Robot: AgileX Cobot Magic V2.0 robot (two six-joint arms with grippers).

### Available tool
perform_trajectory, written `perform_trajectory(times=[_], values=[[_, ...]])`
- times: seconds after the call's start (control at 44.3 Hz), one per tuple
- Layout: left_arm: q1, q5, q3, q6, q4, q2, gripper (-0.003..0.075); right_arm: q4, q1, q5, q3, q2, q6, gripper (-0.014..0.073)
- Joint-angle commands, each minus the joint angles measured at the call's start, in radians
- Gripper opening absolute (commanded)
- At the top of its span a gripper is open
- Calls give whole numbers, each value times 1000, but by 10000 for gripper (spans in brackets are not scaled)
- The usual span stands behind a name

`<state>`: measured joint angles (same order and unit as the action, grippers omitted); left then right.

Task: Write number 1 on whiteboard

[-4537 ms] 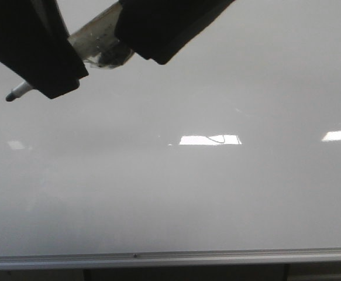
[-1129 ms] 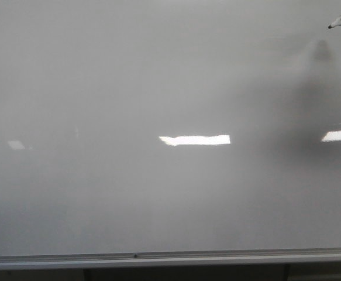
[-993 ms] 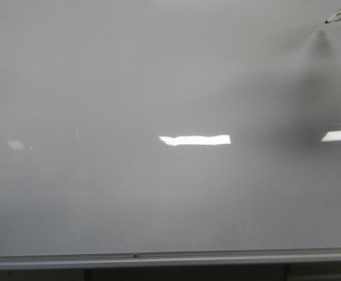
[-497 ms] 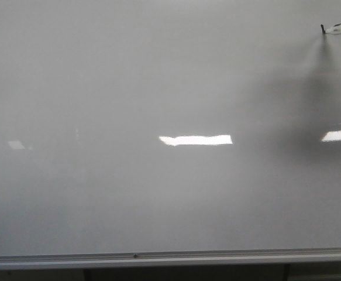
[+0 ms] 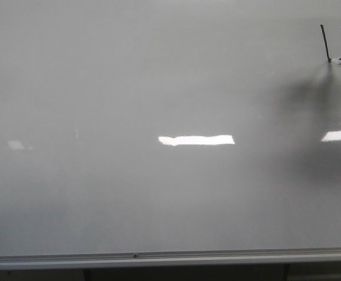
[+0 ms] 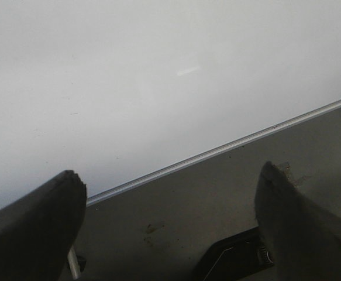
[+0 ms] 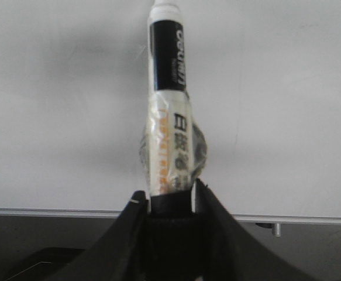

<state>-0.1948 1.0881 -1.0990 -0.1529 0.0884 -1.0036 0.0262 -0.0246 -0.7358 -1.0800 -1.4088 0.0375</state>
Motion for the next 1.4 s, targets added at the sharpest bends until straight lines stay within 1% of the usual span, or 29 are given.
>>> perform_trajectory(times=[0.0, 0.068, 0.158, 0.203, 0.339, 0.429, 0.564, 0.655, 0.79, 0.925, 1.038, 1.196, 1.309, 1.377], values=[[1, -50, -26, 7, 14, 13, 565, -6, 1, 27, -53, 85, -10, 23], [1, -57, -26, -1, 14, 13, 565, -1, -12, -1, -56, 133, -10, 23], [-1, -65, -26, -13, 18, 13, 565, -1, -48, -88, -56, 198, -17, 23], [-11, -67, -26, -53, 32, 13, 565, -1, -73, -139, -56, 226, -37, 23], [-94, -63, -33, -223, 139, 13, 565, 6, -180, -288, -56, 296, -190, 23], [-187, -63, -33, -329, 183, 13, 565, 47, -256, -358, -56, 319, -311, 23], [-367, -66, -33, -429, 185, 11, 565, 141, -380, -435, -56, 320, -514, 23], [-477, -70, -36, -471, 183, 5, 565, 200, -461, -451, -56, 317, -626, 23], [-617, -100, -57, -475, 162, -40, 565, 301, -558, -448, -56, 316, -752, 23], [-715, -133, -97, -475, 156, -110, 565, 384, -606, -446, -56, 316, -824, 23], [-768, -146, -133, -475, 156, -178, 565, 405, -611, -444, -56, 316, -839, 23], [-798, -151, -167, -499, 156, -253, 565, 405, -611, -444, -56, 316, -839, 23], [-801, -154, -180, -501, 165, -282, 562, 404, -611, -444, -56, 316, -839, 23], [-801, -154, -180, -501, 168, -291, 531, 404, -611, -444, -56, 316, -839, 23]])
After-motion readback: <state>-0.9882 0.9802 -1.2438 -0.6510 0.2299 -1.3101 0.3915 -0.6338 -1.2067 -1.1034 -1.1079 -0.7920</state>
